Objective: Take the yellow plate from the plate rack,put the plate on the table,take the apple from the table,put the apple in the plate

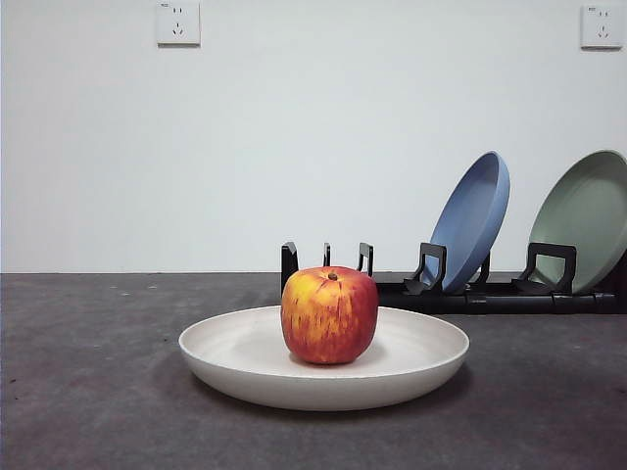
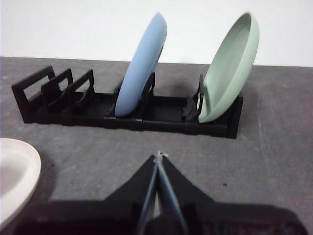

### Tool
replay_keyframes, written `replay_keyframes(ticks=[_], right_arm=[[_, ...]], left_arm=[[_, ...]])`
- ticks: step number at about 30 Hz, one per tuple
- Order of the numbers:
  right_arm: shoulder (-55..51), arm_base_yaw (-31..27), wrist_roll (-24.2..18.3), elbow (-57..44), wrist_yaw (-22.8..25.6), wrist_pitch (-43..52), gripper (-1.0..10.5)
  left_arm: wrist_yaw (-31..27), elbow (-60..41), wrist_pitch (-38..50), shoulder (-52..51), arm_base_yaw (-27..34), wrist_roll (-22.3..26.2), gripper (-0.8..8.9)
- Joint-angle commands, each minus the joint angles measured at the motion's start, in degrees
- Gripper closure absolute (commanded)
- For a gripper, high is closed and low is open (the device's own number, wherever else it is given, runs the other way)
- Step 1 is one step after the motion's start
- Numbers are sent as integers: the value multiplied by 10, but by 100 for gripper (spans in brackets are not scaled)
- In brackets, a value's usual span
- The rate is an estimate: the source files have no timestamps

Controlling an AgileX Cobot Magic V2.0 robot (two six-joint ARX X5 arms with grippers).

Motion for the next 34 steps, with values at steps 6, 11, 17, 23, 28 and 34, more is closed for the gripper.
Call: replay_keyframes(ticks=[6,11,17,23,28,34], right_arm=[[-2,-1,13,-28,9,-8,946],[-2,-1,21,-28,12,-7,946],[-1,-1,21,-27,13,-9,946],[-1,-1,21,-27,13,-9,946],[-1,-1,21,-27,13,-9,946],[-1,-1,21,-27,13,-9,946]], left_arm=[[3,-7,3,1,2,-4,816],[3,-7,2,2,2,-4,816],[3,-7,2,2,2,-4,816],[3,-7,2,2,2,-4,816],[3,-7,2,2,2,-4,816],[3,-7,2,2,2,-4,816]])
